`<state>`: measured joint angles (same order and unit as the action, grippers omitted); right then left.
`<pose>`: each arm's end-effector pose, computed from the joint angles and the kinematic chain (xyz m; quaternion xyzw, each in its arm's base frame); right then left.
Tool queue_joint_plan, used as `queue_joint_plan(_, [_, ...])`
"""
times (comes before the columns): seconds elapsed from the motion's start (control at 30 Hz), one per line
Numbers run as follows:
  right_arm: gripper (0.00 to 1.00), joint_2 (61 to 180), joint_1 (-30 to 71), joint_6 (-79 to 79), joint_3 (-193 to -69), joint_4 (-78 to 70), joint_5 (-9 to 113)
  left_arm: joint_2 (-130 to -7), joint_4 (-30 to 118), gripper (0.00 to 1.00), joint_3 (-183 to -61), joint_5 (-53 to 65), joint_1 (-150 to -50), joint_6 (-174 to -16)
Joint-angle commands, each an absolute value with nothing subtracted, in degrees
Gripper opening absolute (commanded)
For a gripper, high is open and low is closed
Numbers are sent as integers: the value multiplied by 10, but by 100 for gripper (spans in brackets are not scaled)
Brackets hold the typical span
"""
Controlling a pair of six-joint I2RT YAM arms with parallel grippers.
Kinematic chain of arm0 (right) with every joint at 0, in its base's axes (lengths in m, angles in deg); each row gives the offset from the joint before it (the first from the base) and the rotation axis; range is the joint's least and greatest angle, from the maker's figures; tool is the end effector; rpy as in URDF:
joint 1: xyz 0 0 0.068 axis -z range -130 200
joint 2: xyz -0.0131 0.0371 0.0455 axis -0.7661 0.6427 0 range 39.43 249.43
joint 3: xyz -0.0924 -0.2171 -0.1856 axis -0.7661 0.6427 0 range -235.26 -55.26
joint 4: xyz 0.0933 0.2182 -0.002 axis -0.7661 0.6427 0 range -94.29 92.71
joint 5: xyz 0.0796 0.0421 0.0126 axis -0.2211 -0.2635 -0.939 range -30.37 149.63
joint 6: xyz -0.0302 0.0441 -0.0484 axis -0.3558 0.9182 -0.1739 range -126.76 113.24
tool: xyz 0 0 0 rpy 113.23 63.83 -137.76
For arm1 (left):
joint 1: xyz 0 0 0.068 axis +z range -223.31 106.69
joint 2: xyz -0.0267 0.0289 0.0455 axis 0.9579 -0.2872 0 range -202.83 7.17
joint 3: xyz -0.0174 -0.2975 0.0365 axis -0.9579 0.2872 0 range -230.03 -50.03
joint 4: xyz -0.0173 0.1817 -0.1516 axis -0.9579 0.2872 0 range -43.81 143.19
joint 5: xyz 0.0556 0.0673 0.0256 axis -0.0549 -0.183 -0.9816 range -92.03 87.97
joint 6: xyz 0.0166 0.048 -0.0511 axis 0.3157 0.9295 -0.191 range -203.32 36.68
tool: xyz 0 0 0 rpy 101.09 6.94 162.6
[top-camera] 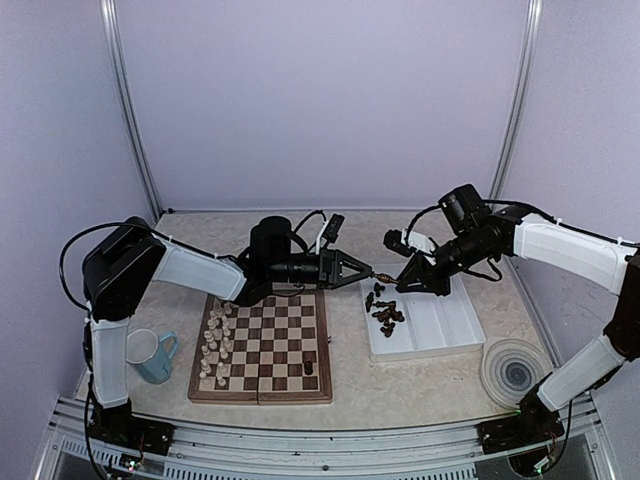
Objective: Set up the chess pieces on the board
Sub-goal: Pass from the right arm to the left, then place the bishop on f8.
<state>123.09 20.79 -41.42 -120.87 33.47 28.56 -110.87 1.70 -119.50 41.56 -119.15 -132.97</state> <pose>0.2337 0.1659 0.2897 -0.5539 0.7399 0.2422 0.2951 0.2939 -0.3617 0.2386 0.2303 0.6876 -0.6510 0.2243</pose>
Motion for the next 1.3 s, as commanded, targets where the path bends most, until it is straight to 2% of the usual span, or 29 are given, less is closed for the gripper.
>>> queue_joint_plan(0.0, [10, 1223, 213, -410, -1207, 326, 279, -1120, 12, 27, -1209, 427, -1192, -1331])
queue_joint_plan(0.27, [9, 1226, 212, -416, -1196, 320, 293, -1117, 23, 10, -1212, 420, -1189, -1324])
queue_joint_plan(0.47, [9, 1227, 213, -424, -1171, 305, 312, -1062, 104, 7, -1202, 391, -1167, -1261])
queue_joint_plan(0.67, [9, 1236, 218, -428, -1144, 273, 317, -991, 295, 6, -1215, 320, -1152, -1132])
queue_joint_plan(0.8, [9, 1262, 227, -427, -1128, 242, 324, -940, 530, 6, -1258, 208, -1179, -992])
queue_joint_plan(0.93, [9, 1274, 230, -429, -1118, 222, 352, -896, 690, 5, -1273, 74, -1208, -906])
queue_joint_plan(1.1, [9, 1289, 232, -431, -1112, 216, 361, -855, 806, 5, -1256, 12, -1238, -861])
queue_joint_plan(1.27, [9, 1300, 232, -431, -1112, 216, 363, -852, 842, 5, -1242, -18, -1272, -856])
